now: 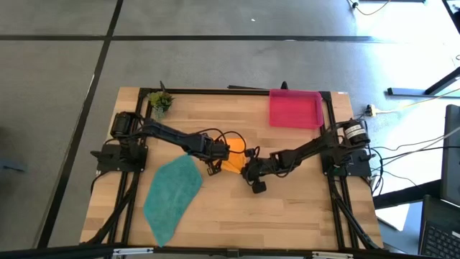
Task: Roll microfiber towels into tight, uniform cylinder then place into a basket
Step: Roll the folded orange microfiber towel
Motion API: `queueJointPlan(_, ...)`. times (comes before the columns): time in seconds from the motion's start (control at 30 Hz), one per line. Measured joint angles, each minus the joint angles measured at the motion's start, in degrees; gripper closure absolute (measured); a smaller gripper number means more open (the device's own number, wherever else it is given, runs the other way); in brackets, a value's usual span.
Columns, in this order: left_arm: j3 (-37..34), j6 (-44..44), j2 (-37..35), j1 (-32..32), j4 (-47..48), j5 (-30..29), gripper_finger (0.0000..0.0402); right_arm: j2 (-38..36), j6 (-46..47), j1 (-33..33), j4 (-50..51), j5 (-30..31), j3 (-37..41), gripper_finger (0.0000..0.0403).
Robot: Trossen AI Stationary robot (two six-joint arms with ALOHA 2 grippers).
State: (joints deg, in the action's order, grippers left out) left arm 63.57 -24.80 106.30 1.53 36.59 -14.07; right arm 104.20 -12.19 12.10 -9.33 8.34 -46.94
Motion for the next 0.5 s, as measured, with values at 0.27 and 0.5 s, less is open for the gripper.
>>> queueJointPlan(0.27,-0.1,1.6,0.3,0.6,-1.1,-0.5,0.0402,-5.4,4.6,-2.1,2.2,-1.5,0.0,0.0397)
queueJointPlan(0.5,-0.2,2.9,0.5,1.6,-1.3,-1.7,0.0402,-5.8,9.3,-6.7,2.4,-7.5,0.0,0.0397)
